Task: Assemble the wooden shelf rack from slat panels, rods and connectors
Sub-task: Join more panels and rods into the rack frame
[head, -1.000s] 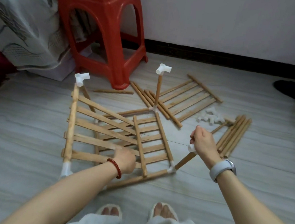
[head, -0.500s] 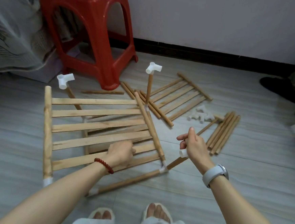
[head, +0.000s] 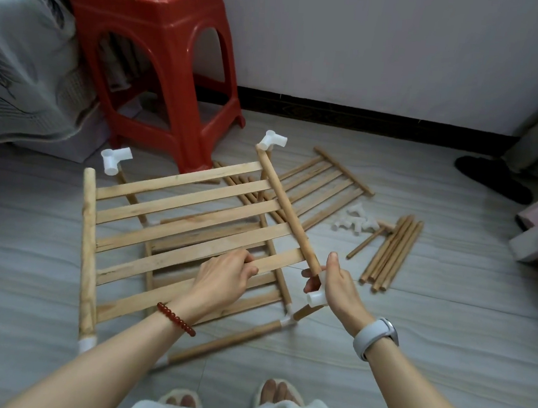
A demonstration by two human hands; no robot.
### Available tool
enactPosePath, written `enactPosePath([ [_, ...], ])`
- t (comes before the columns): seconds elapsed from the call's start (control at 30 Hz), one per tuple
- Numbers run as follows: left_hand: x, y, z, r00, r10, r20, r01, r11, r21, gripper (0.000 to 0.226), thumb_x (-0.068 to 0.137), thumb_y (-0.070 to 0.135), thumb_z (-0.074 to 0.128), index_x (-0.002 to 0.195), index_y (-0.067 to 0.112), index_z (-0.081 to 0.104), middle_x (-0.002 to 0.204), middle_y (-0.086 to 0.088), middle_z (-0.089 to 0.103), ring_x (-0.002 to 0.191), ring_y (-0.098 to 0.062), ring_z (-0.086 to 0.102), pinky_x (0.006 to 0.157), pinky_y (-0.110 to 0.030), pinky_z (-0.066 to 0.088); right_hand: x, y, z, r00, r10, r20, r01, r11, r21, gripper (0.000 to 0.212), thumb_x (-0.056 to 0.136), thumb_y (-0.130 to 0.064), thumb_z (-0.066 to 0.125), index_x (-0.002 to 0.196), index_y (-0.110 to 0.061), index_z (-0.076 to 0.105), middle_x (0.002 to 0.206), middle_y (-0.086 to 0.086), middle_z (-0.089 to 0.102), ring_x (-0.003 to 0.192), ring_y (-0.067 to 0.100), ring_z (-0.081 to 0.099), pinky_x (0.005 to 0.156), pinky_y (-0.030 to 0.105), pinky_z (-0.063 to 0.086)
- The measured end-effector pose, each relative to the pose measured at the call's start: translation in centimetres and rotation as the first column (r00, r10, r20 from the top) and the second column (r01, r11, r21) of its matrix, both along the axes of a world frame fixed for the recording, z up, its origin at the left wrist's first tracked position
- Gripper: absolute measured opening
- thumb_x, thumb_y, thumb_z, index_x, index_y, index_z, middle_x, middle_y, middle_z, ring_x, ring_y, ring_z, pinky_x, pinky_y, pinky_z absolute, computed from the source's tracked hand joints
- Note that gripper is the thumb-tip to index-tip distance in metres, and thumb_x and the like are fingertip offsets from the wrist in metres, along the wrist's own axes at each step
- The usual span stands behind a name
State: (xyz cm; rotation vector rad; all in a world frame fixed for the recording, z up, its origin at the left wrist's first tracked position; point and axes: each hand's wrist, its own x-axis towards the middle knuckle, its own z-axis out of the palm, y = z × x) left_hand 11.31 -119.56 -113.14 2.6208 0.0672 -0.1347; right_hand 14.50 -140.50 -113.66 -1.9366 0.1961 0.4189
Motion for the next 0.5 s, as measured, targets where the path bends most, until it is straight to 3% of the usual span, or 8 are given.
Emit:
enactPosePath([
  [0.3, -0.08, 0.13, 0.46, 1.000, 0.013, 0.018, -0.012, 1.000, -0.026, 0.019, 0.096, 0.037, 0.046, 0.109, 0.029, 0.058, 0.102, 0.007, 0.064, 0.096, -0.020, 0.057, 0.073, -0.034, 0.040, -0.46, 1.04, 0.24, 1.000, 0.024, 0.002, -0.024, 0.998, 0.050, 0.063, 0.099, -0.049, 0.010, 0.065, -0.012, 0.049, 0.061, 0.004, 0.059, 0.061, 0.016, 0.053, 0.065, 0.029, 0.041],
  [0.5, -0.37, 0.66, 0.63, 0.994, -0.101, 0.052, 0.103, 0.994, -0.025, 0.019, 0.096, 0.034, 0.048, 0.110, 0.025, 0.058, 0.103, 0.007, 0.063, 0.096, -0.018, 0.058, 0.074, -0.032, 0.042, -0.26, 0.77, 0.56, 0.999, 0.046, -0.001, -0.046, 0.998, 0.032, 0.074, 0.097, -0.053, 0.006, 0.053, -0.013, 0.050, 0.062, 0.005, 0.061, 0.062, 0.017, 0.054, 0.066, 0.029, 0.040],
])
